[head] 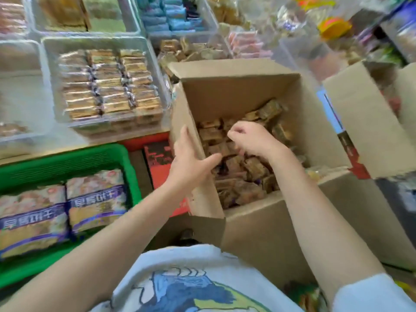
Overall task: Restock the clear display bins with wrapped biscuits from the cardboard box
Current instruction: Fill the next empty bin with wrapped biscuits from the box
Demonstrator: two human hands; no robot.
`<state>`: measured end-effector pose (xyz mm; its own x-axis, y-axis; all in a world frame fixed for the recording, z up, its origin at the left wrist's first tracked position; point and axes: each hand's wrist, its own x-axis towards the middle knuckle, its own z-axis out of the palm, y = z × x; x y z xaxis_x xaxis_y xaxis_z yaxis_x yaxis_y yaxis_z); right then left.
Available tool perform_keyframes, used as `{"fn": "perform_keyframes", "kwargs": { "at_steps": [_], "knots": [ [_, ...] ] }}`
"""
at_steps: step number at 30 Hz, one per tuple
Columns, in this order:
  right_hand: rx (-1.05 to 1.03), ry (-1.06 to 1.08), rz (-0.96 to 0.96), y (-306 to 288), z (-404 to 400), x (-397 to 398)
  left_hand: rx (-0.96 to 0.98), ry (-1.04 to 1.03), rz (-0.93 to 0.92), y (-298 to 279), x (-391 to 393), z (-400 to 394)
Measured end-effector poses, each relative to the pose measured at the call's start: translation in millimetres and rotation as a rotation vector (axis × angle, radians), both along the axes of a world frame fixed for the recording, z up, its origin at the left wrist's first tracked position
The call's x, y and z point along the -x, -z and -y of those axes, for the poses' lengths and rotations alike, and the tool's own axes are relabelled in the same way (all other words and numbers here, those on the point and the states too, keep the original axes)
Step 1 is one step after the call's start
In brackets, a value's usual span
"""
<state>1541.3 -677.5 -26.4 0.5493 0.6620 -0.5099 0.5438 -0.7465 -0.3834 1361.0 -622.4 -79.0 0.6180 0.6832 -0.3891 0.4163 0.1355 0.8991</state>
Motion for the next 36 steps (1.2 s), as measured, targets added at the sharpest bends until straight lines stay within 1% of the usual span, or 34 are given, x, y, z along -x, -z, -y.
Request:
{"fn": "perform_keyframes", "kwargs": {
  "at_steps": [1, 3, 5, 7, 9, 11, 14, 15, 17, 18, 20, 21, 22, 23, 25, 27, 29, 30, 32, 33, 34, 36],
  "knots": [
    [0.182, -0.136, 0.02, 7.9, 4.7, -6.2, 0.003, -0.044, -0.004, 3.7, -4.7, 6.1],
    [0.492, -0.376, 0.034, 23.6, 12.1, -10.0, 0.027, -0.118, 0.043, 10.1, -8.0, 11.9],
    [0.712, -0.532, 0.014, 35.4, 18.9, -7.1, 0.024, -0.134, 0.06, 13.5, -7.3, 12.4],
    [0.835, -0.616, 0.005, 40.5, 23.5, -1.7, 0.007, -0.128, 0.051, 14.2, -6.4, 11.9],
    [0.845, -0.655, -0.005, 44.2, 24.7, 0.2, -0.001, -0.13, 0.052, 12.7, -5.8, 12.6],
    [0.815, -0.627, -0.048, 45.2, 24.3, -0.6, -0.003, -0.141, 0.049, 13.8, -4.6, 13.2],
    [0.698, -0.491, -0.174, 44.5, 27.4, -13.0, 0.013, -0.143, 0.049, 17.1, -2.1, 12.9],
    [0.617, -0.431, -0.222, 43.2, 28.0, -21.2, 0.015, -0.139, 0.038, 16.8, -1.2, 13.0],
    [0.386, -0.288, -0.353, 33.1, 28.4, -35.9, -0.026, -0.124, -0.018, 9.1, -0.8, 15.1],
    [0.238, -0.193, -0.479, 24.5, 29.4, -39.6, -0.08, -0.118, -0.048, 3.1, 0.2, 17.5],
    [-0.089, -0.015, -0.828, 5.1, 31.3, -40.6, -0.277, -0.126, -0.063, -10.2, 5.7, 23.2],
    [-0.223, 0.062, -1.002, -4.7, 30.8, -38.1, -0.378, -0.126, -0.017, -18.9, 9.2, 25.4],
    [-0.315, 0.123, -1.147, -11.6, 28.8, -34.6, -0.424, -0.118, 0.04, -27.4, 13.0, 25.9],
    [-0.366, 0.161, -1.261, -18.4, 24.3, -27.9, -0.412, -0.105, 0.078, -37.9, 16.1, 24.6],
    [-0.42, 0.193, -1.424, -24.8, 12.9, -11.4, -0.293, -0.058, 0.126, -59.5, 22.0, 18.0],
    [-0.434, 0.198, -1.475, -29.4, -0.8, 8.8, -0.219, -0.014, 0.171, -76.2, 28.4, 5.7],
    [-0.343, 0.207, -1.5, -35.2, -13.8, 31.8, -0.195, 0.025, 0.232, -87.6, 39.5, -10.5],
    [-0.301, 0.187, -1.48, -37.5, -21.3, 44.5, -0.184, 0.034, 0.251, -92.5, 48.2, -19.5],
    [-0.236, 0.167, -1.399, -35.0, -41.0, 68.7, -0.156, 0.031, 0.262, -94.9, 69.7, -42.0],
    [-0.236, 0.148, -1.329, -36.9, -50.3, 81.6, -0.138, 0.016, 0.264, -94.6, 81.6, -53.2],
    [-0.252, 0.082, -1.271, -36.6, -59.1, 94.7, -0.106, -0.013, 0.278, -92.9, 94.9, -65.0],
    [-0.289, 0.051, -1.182, -33.7, -82.5, 119.6, -0.043, -0.118, 0.283, -85.9, 124.4, -92.4]
  ]
}}
